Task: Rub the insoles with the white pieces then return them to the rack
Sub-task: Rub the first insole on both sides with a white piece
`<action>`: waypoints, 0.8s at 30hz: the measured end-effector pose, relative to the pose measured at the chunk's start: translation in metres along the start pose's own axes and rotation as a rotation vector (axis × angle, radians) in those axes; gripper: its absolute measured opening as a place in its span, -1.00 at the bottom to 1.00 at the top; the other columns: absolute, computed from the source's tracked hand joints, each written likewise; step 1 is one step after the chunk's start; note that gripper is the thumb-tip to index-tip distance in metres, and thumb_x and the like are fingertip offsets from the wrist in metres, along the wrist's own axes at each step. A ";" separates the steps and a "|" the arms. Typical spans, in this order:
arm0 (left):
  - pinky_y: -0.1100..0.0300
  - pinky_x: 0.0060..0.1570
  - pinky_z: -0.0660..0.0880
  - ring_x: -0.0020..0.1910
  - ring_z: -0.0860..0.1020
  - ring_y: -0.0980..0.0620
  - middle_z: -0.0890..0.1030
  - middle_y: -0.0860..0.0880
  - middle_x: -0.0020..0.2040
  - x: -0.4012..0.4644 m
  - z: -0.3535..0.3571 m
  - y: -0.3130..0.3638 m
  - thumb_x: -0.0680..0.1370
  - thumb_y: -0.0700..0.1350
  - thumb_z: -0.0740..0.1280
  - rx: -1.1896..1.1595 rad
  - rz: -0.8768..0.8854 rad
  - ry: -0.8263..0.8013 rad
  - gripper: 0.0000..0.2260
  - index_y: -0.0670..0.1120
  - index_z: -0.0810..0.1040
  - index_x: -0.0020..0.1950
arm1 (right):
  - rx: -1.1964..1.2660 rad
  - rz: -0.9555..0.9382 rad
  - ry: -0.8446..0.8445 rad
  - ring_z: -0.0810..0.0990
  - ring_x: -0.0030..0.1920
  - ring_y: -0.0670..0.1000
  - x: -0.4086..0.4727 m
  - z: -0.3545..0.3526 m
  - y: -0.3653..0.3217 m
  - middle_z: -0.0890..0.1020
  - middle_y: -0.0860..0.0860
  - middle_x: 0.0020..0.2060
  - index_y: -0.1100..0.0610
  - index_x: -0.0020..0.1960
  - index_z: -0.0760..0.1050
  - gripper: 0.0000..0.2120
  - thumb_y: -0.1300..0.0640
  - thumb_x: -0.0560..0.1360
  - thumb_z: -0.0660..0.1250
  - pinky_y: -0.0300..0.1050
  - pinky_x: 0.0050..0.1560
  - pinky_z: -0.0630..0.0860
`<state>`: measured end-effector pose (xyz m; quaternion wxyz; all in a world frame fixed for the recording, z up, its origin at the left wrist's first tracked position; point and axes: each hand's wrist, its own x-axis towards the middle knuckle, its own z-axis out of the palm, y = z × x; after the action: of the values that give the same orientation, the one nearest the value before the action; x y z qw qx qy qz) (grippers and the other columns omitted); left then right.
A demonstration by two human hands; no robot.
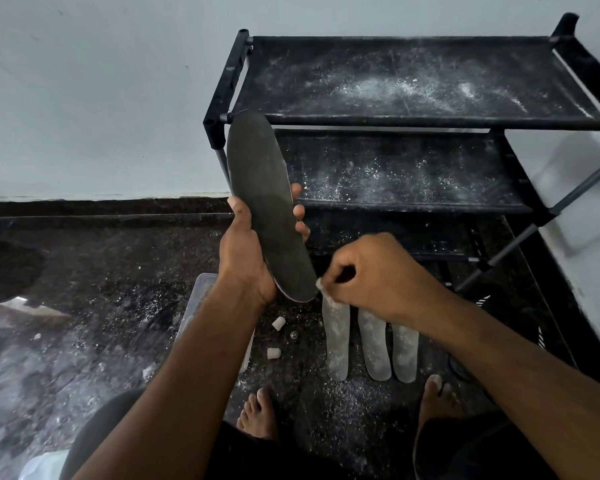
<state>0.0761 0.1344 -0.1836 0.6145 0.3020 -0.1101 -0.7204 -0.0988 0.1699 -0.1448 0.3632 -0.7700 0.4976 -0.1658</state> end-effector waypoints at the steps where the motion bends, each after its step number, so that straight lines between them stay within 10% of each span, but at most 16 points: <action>1: 0.20 -0.21 0.56 -0.13 0.56 0.01 0.60 -0.16 0.30 0.000 0.001 0.000 0.70 0.30 -0.05 -0.003 0.000 -0.002 -0.32 -0.22 0.42 0.50 | 0.049 0.003 0.080 0.58 -0.41 -0.26 0.000 -0.005 0.001 0.70 -0.09 -0.28 0.13 -0.20 0.69 -0.96 0.20 0.43 0.50 -0.41 -0.42 0.45; 5: 0.20 -0.21 0.54 -0.14 0.55 0.00 0.62 -0.16 0.29 -0.001 0.003 -0.001 0.70 0.29 -0.05 0.017 0.003 0.017 -0.32 -0.23 0.41 0.50 | 0.195 -0.065 0.338 0.65 -0.25 -0.23 0.000 -0.009 -0.002 0.70 -0.13 -0.30 0.11 -0.24 0.68 -0.93 0.20 0.41 0.52 -0.38 -0.20 0.55; 12: 0.20 -0.21 0.53 -0.12 0.55 -0.01 0.62 -0.17 0.27 -0.002 0.003 -0.002 0.70 0.29 -0.05 0.024 -0.003 0.011 -0.32 -0.23 0.44 0.47 | 0.148 -0.041 0.073 0.66 -0.23 -0.21 0.000 0.009 -0.002 0.71 -0.14 -0.25 0.09 -0.16 0.70 -0.97 0.14 0.41 0.53 -0.27 -0.14 0.60; 24: 0.12 -0.06 0.53 -0.08 0.58 -0.03 0.65 -0.18 0.22 -0.003 0.002 -0.009 0.69 0.32 -0.08 0.056 -0.078 0.007 -0.26 -0.23 0.62 0.31 | 0.218 -0.059 0.088 0.66 -0.20 -0.24 -0.002 0.006 -0.006 0.71 -0.13 -0.25 0.10 -0.15 0.70 -0.98 0.17 0.42 0.52 -0.36 -0.10 0.56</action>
<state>0.0678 0.1387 -0.1862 0.5776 0.3257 -0.1164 -0.7394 -0.0916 0.1755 -0.1446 0.4174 -0.7323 0.4694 -0.2631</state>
